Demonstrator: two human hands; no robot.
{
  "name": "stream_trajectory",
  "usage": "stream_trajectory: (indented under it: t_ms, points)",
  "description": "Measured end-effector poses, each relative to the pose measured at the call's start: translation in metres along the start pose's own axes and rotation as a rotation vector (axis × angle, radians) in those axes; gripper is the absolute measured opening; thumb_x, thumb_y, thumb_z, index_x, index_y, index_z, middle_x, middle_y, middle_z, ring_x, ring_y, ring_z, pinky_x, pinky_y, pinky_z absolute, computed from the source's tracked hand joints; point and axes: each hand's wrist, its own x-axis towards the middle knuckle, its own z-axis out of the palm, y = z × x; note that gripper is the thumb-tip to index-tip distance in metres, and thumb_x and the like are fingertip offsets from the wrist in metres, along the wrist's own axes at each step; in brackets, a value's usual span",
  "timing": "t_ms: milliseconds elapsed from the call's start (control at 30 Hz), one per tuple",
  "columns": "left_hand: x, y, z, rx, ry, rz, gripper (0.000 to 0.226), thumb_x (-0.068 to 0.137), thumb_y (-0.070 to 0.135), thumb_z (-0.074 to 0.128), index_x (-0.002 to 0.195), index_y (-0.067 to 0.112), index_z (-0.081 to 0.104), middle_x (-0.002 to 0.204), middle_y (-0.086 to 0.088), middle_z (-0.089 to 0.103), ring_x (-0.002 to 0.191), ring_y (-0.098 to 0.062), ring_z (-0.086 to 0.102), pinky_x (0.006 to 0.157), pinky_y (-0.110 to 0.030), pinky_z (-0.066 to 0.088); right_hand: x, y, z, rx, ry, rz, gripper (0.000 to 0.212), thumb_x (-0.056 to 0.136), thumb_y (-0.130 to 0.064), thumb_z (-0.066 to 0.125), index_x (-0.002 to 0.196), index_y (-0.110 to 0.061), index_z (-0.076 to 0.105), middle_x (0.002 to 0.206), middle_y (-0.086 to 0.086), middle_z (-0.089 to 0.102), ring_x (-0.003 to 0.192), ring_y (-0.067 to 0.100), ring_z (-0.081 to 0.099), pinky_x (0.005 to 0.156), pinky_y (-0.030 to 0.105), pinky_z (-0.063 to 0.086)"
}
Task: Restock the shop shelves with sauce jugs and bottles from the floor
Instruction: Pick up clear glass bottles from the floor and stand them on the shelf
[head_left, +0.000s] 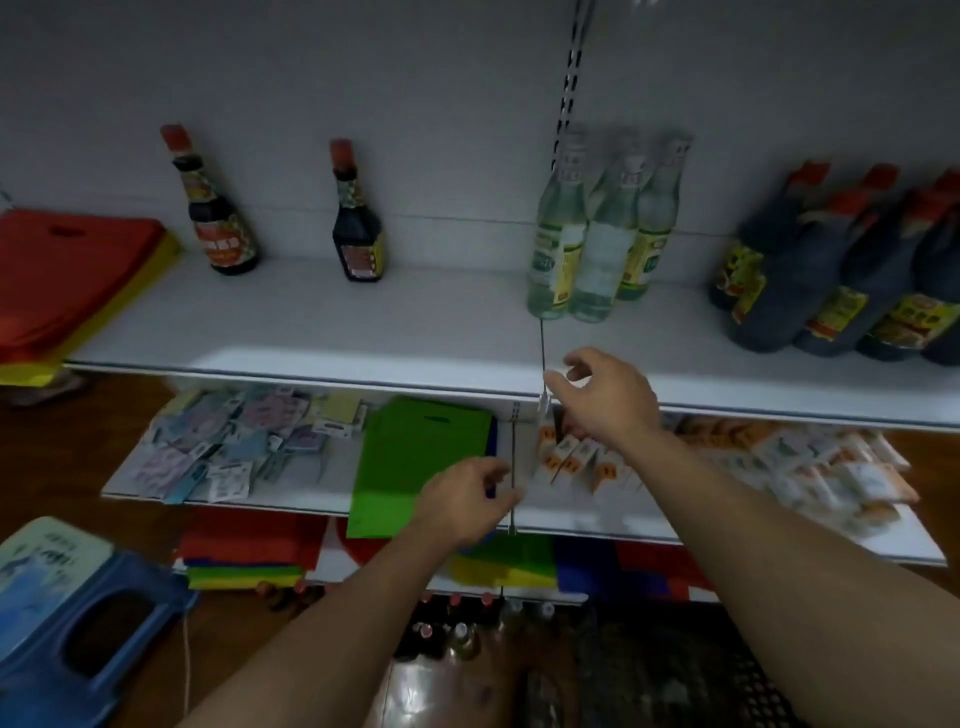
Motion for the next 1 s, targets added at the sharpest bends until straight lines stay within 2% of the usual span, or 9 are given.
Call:
stream_trajectory:
  t_ms: [167, 300, 433, 533, 633, 700, 800, 1000]
  points:
    - [-0.019, -0.045, 0.058, -0.034, -0.125, -0.139, 0.05, 0.086, 0.055, 0.057, 0.128, 0.029, 0.057, 0.129, 0.007, 0.061, 0.112, -0.015, 0.059, 0.09, -0.026, 0.046, -0.025, 0.033, 0.049, -0.036, -0.121, 0.042, 0.037, 0.089, -0.049, 0.054, 0.109, -0.02, 0.064, 0.107, 0.0, 0.068, 0.1, 0.022, 0.061, 0.075, 0.028, 0.044]
    - [-0.026, -0.077, 0.108, -0.055, -0.209, -0.244, 0.038, 0.085, 0.051, 0.059, 0.117, 0.029, 0.063, 0.115, 0.007, 0.068, 0.1, -0.017, 0.066, 0.084, -0.025, 0.048, -0.036, 0.074, 0.096, -0.047, -0.249, 0.092, 0.042, 0.088, -0.051, 0.055, 0.119, -0.022, 0.061, 0.114, -0.003, 0.067, 0.105, 0.021, 0.06, 0.081, 0.029, 0.046]
    - [-0.018, -0.115, 0.167, -0.087, -0.27, -0.382, 0.037, 0.079, 0.063, 0.056, 0.102, 0.036, 0.065, 0.103, 0.012, 0.07, 0.099, -0.014, 0.065, 0.086, -0.029, 0.051, -0.04, 0.121, 0.148, -0.079, -0.388, 0.125, 0.045, 0.091, -0.047, 0.055, 0.126, -0.019, 0.057, 0.121, -0.002, 0.064, 0.111, 0.021, 0.057, 0.09, 0.033, 0.044]
    - [-0.005, -0.143, 0.213, -0.082, -0.307, -0.431, 0.039, 0.08, 0.057, 0.061, 0.112, 0.036, 0.062, 0.114, 0.01, 0.066, 0.105, -0.015, 0.062, 0.091, -0.03, 0.049, -0.042, 0.164, 0.193, -0.108, -0.483, 0.157, 0.043, 0.092, -0.044, 0.054, 0.124, -0.016, 0.058, 0.122, 0.004, 0.062, 0.112, 0.027, 0.056, 0.093, 0.037, 0.044]
    - [0.012, -0.173, 0.266, -0.062, -0.353, -0.457, 0.043, 0.085, 0.049, 0.062, 0.124, 0.032, 0.058, 0.118, 0.009, 0.064, 0.111, -0.014, 0.058, 0.092, -0.025, 0.044, -0.049, 0.213, 0.244, -0.147, -0.568, 0.197, 0.046, 0.092, -0.047, 0.053, 0.126, -0.017, 0.056, 0.125, 0.006, 0.061, 0.114, 0.03, 0.055, 0.095, 0.044, 0.046]
    - [0.026, -0.193, 0.304, -0.067, -0.376, -0.484, 0.043, 0.084, 0.05, 0.062, 0.124, 0.033, 0.058, 0.118, 0.011, 0.064, 0.111, -0.013, 0.058, 0.093, -0.025, 0.043, -0.055, 0.248, 0.28, -0.148, -0.587, 0.238, 0.047, 0.09, -0.049, 0.054, 0.127, -0.02, 0.055, 0.128, 0.002, 0.06, 0.117, 0.028, 0.055, 0.097, 0.041, 0.046]
    - [0.051, -0.221, 0.364, -0.053, -0.427, -0.473, 0.045, 0.084, 0.048, 0.062, 0.125, 0.029, 0.058, 0.121, 0.004, 0.064, 0.111, -0.018, 0.059, 0.097, -0.033, 0.047, -0.065, 0.302, 0.338, -0.159, -0.623, 0.278, 0.049, 0.089, -0.05, 0.055, 0.131, -0.023, 0.052, 0.134, 0.0, 0.056, 0.121, 0.027, 0.053, 0.098, 0.04, 0.045]
    - [0.094, -0.267, 0.463, -0.055, -0.314, -0.467, 0.048, 0.079, 0.044, 0.065, 0.125, 0.034, 0.054, 0.126, 0.0, 0.062, 0.116, -0.026, 0.058, 0.094, -0.036, 0.048, -0.078, 0.387, 0.441, -0.223, -0.592, 0.316, 0.052, 0.09, -0.054, 0.051, 0.134, -0.026, 0.048, 0.137, 0.007, 0.051, 0.119, 0.032, 0.053, 0.095, 0.041, 0.045]
